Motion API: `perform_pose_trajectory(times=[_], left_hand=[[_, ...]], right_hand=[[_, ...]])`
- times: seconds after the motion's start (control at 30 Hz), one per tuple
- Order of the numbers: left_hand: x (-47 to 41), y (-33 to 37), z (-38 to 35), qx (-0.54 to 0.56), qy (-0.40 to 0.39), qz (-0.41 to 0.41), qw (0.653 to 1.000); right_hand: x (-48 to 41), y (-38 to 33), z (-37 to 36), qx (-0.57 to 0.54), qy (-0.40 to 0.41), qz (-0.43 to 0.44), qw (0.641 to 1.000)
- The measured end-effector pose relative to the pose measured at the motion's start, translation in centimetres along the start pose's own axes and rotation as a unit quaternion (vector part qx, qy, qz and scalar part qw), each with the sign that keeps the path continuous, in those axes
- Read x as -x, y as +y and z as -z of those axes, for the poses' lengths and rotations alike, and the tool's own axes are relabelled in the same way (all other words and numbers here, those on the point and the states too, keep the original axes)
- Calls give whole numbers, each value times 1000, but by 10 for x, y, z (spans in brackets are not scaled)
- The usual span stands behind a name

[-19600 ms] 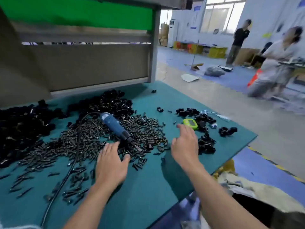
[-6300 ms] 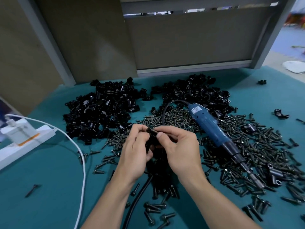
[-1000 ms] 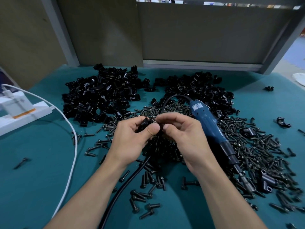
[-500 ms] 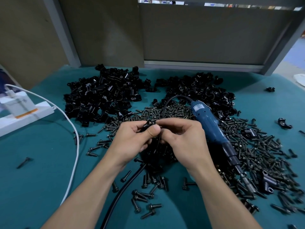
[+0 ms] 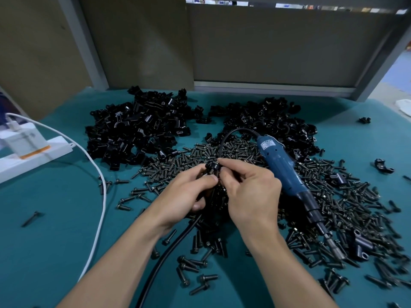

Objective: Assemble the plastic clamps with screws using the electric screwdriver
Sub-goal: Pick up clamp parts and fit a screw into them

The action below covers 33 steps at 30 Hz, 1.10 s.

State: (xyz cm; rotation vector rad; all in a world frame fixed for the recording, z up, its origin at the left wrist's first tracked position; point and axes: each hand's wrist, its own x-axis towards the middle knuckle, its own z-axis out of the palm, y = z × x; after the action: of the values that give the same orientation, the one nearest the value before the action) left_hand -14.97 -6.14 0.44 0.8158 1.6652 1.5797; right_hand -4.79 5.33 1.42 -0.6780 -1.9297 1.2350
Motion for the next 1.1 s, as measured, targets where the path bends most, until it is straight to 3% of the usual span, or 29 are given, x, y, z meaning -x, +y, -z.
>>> perform_pose_trajectory(times=[0.17,0.33,0.5,0.63,0.83,1.1], left_hand=[[-1,-2,0,3,-38,-7,999],[-1,-5,0,-5,-34,-22,999],[-4,-8,-2,-18,0,-20,1000],[-5,-15,-1,-39,42,4,998],[-5,-11,-6,-47,42,-46,997],[0,-6,-11,-64,70,-62,994]], right_hand=[[1,2,-2,15,27,-1,1000],[5,1,-4,60,17,57,996],[3,1,0,76,7,102,992],[-1,2,3,70,-20,89,993],[-4,4,6,68,-29,76,994],[0,4,1,63,-16,129,990]])
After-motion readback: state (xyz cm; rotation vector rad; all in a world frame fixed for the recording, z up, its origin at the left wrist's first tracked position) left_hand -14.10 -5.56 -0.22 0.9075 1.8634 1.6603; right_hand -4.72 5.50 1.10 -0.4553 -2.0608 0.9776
